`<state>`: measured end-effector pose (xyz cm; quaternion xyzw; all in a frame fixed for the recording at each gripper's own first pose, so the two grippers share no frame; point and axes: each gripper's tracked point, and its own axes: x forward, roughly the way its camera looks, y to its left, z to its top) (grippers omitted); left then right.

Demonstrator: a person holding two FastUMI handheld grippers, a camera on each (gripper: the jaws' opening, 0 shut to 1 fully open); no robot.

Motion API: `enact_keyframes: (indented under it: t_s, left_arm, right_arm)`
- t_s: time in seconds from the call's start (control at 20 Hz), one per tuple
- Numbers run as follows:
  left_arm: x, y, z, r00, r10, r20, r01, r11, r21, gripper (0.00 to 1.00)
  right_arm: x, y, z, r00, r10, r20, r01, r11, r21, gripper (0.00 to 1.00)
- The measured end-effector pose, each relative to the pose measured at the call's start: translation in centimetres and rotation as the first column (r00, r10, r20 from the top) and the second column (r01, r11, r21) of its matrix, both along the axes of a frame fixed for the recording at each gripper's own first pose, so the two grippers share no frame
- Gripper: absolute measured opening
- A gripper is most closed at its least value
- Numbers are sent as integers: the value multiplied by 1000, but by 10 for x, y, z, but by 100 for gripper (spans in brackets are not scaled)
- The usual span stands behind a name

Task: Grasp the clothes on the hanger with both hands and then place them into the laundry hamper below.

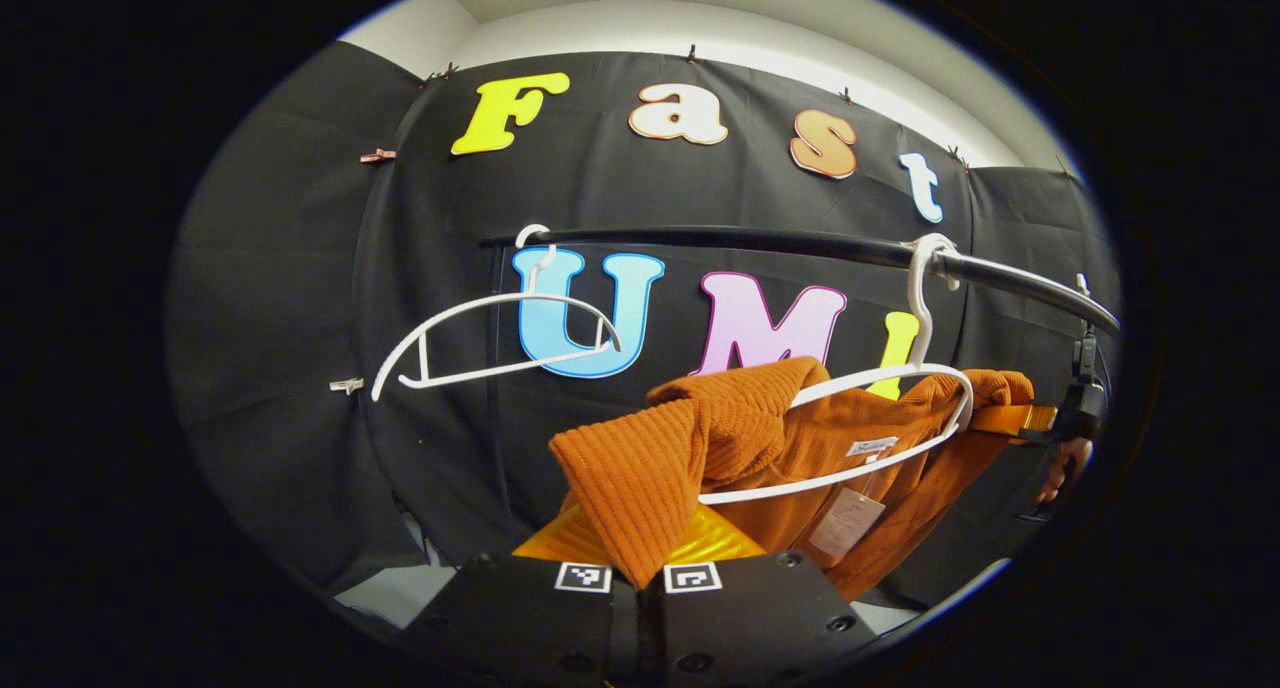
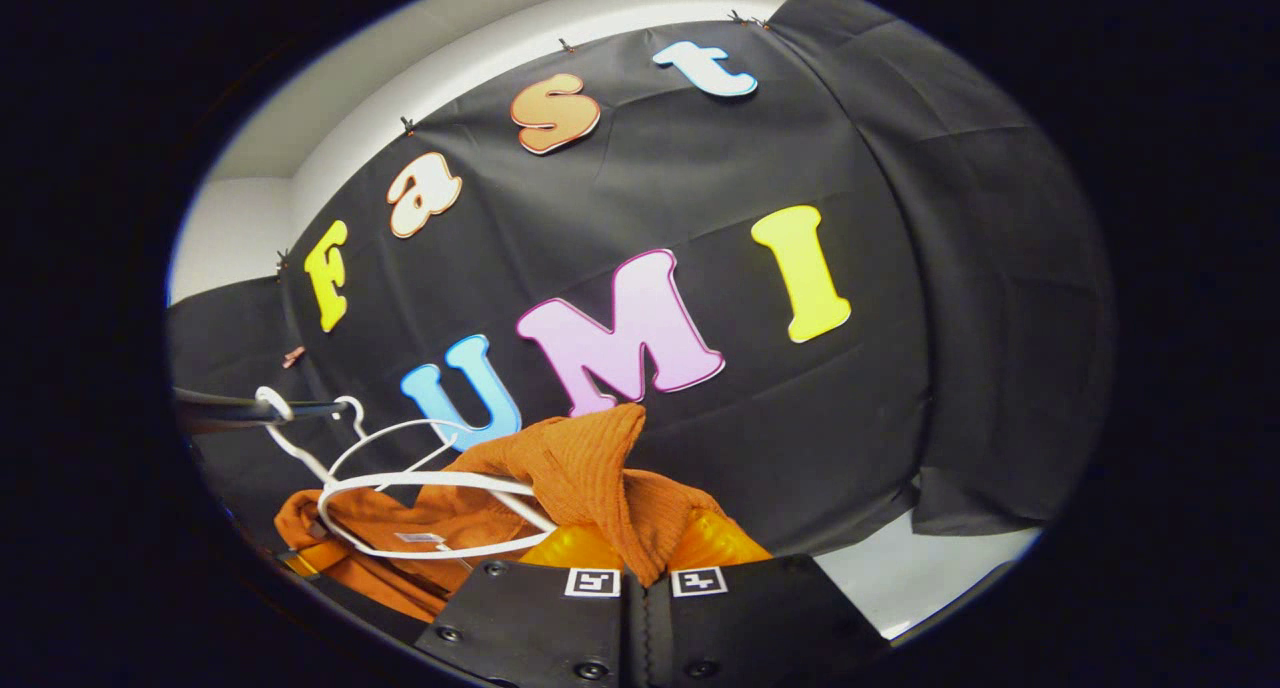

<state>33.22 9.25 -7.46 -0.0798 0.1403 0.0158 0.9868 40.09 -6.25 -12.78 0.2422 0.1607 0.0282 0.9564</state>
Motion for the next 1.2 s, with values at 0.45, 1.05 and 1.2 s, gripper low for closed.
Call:
enact_keyframes:
  t_s: [0.45, 1.05, 1.2]
  left_arm:
    - [11, 23, -44, 996, 46, -75, -46, 999, -10, 5]
    - [-34, 42, -148, 975, 60, -214, -72, 996, -51, 5]
    - [-52, 18, -175, 970, -4, -242, -8, 999, -46, 7]
  right_arm:
    - [6, 8, -108, 986, 8, -164, -14, 999, -31, 4]
    - [-87, 116, -158, 944, 282, -174, -264, 957, 119, 4]
    - [-111, 140, -159, 928, 340, -154, -316, 935, 160, 4]
